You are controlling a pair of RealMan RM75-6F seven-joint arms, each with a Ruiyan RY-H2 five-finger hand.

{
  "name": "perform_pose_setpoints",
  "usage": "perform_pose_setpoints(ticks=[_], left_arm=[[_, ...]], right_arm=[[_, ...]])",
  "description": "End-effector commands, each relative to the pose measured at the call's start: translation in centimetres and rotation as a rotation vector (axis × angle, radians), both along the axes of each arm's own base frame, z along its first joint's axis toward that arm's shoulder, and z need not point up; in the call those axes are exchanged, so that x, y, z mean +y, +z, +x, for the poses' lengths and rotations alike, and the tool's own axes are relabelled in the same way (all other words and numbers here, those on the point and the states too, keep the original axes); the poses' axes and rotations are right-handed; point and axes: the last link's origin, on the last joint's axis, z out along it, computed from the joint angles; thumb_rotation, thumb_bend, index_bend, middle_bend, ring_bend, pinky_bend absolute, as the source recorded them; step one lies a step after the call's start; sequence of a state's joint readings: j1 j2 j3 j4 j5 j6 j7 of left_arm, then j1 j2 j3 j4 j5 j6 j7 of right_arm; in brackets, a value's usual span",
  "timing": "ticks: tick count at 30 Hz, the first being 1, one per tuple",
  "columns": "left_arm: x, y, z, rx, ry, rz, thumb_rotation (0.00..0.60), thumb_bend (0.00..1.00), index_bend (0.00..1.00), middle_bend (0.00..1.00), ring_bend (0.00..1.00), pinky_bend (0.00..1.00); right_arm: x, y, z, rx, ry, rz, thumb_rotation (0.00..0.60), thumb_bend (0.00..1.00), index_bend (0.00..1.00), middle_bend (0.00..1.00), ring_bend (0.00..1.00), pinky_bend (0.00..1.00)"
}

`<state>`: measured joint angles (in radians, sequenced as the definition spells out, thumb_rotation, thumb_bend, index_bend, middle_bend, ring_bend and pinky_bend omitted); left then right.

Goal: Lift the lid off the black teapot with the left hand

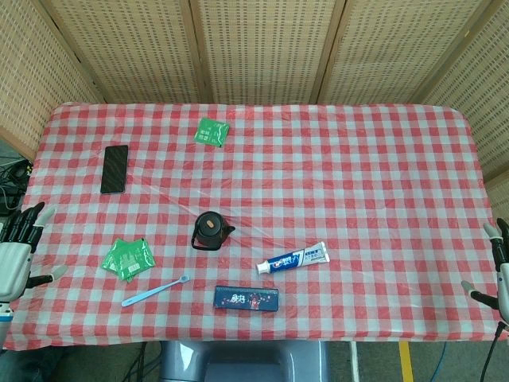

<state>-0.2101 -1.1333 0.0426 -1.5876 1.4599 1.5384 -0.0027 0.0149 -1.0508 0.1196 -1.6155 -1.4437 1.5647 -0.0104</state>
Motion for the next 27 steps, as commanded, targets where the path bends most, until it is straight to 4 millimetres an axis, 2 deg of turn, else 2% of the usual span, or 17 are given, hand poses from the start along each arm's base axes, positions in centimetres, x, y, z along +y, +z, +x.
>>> perform_pose_setpoints(ticks=[1,7,11,14,16,19,22,27], left_arm=[[0.0,-0.2,0.1,0.003,-0.010,-0.010,0.600,0.00,0.00,0.00,0.00,0.00],[0.4,-1.1,0.7,0.016,-0.036,-0.050,0.600,0.00,0.00,0.00,0.00,0.00],[1.9,-2.4,3.0,0.050,-0.120,-0.112,0.600,0.00,0.00,0.00,0.00,0.00],[4.5,-4.1,7.0,0.060,-0.236,-0.194,0.600,0.01,0.08,0.00,0.00,0.00],[6.2,-5.1,9.4,0.080,-0.279,-0.247,0.600,0.11,0.24,0.00,0.00,0.00],[8.8,-6.8,12.9,0.126,-0.333,-0.320,0.600,0.25,0.35,0.00,0.00,0.00],[11.1,-8.7,15.6,0.186,-0.371,-0.349,0.600,0.30,0.38,0.00,0.00,0.00],[12.9,-11.5,17.6,0.249,-0.371,-0.386,0.600,0.31,0.38,0.00,0.00,0.00]], right_arm=[[0.0,0.0,0.0,0.000,0.000,0.003,0.600,0.00,0.02,0.00,0.00,0.00],[0.0,-0.1,0.0,-0.001,-0.005,0.009,0.600,0.00,0.02,0.00,0.00,0.00],[-0.1,-0.2,-0.1,-0.002,-0.009,0.013,0.600,0.00,0.02,0.00,0.00,0.00],[-0.3,-0.1,-0.1,-0.006,-0.010,0.011,0.600,0.00,0.02,0.00,0.00,0.00],[-0.3,-0.1,-0.1,-0.005,-0.012,0.009,0.600,0.00,0.02,0.00,0.00,0.00],[-0.4,-0.1,-0.3,-0.003,-0.019,0.008,0.600,0.00,0.02,0.00,0.00,0.00],[-0.4,-0.1,-0.5,-0.001,-0.030,0.006,0.600,0.00,0.02,0.00,0.00,0.00],[-0.6,0.1,-0.9,-0.003,-0.047,0.003,0.600,0.00,0.02,0.00,0.00,0.00]])
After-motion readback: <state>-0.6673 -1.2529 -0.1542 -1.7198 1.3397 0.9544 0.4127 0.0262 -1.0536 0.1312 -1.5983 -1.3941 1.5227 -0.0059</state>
